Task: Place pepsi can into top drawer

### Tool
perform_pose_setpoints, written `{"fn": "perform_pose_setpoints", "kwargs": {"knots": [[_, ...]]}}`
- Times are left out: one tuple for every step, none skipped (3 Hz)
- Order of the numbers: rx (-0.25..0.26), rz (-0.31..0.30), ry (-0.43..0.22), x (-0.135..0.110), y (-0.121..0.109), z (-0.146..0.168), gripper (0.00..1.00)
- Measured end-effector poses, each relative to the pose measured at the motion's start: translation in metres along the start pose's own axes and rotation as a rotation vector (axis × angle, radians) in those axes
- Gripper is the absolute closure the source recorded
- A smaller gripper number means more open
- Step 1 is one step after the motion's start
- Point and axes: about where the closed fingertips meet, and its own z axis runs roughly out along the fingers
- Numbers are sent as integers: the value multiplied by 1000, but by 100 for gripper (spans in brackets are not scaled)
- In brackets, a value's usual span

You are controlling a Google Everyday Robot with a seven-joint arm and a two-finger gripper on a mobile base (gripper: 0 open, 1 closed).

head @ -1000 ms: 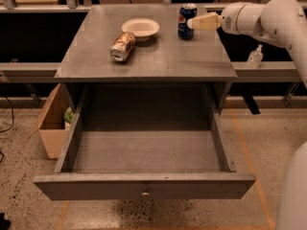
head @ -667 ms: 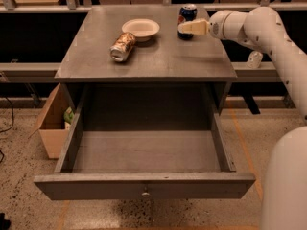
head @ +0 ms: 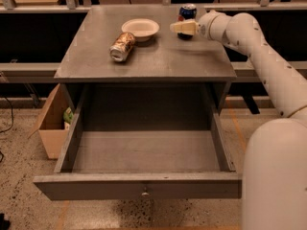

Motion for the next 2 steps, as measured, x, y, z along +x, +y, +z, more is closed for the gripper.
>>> {"fn": "perform_pose_setpoints", "kwargs": {"knots": [[13, -9, -30, -3, -1, 19, 0], [20, 0, -40, 1, -4, 38, 0]]}}
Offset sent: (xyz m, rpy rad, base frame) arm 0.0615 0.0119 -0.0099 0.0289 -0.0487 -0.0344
